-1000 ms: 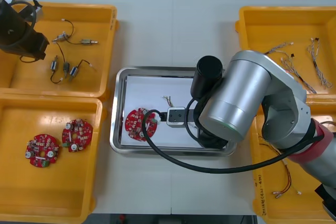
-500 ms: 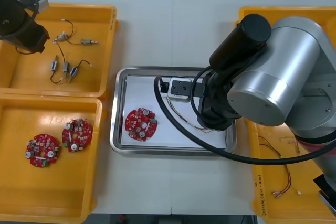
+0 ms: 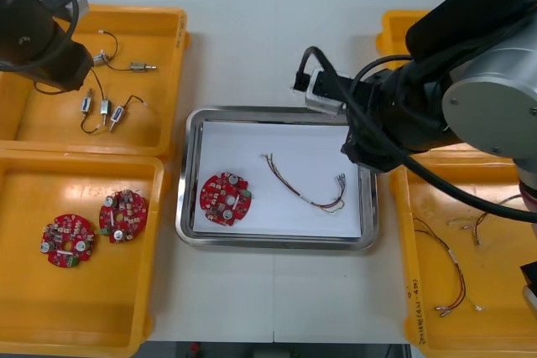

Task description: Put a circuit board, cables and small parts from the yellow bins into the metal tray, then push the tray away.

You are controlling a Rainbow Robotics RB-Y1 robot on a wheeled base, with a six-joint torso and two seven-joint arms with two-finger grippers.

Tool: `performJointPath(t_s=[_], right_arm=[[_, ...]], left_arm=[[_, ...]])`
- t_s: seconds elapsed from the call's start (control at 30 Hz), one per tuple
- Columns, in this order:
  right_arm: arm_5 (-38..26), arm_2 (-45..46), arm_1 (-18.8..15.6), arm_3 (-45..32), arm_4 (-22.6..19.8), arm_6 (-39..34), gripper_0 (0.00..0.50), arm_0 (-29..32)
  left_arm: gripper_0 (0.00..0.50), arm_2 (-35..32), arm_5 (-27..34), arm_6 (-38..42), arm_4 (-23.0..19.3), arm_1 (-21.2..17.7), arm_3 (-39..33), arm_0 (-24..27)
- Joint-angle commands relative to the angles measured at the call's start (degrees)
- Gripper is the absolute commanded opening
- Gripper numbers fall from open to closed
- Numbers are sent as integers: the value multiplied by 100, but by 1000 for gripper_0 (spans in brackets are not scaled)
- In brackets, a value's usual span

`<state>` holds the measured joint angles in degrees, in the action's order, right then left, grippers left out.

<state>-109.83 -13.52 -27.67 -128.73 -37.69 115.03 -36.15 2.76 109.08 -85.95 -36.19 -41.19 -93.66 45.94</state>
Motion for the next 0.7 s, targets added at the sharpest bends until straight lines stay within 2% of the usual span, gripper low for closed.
performJointPath(t_s=[0.03, 0.3, 0.43, 0.7], right_arm=[[-17, 473, -274, -205, -133, -130, 500, -7], [-17, 1132, -591, -196, -291, -270, 500, 2], [-17, 1519, -758, -100, -520, -349, 500, 90], [-17, 2327, -960, 208, -722, -393, 500, 257]], left_arm=[[3, 216, 92, 623, -117, 173, -487, -6], [2, 638, 92, 1379, -319, 436, -1023, -6], [1, 884, 92, 1739, -398, 559, -1260, 20], [0, 1367, -62, 2152, -530, 814, -1286, 214]])
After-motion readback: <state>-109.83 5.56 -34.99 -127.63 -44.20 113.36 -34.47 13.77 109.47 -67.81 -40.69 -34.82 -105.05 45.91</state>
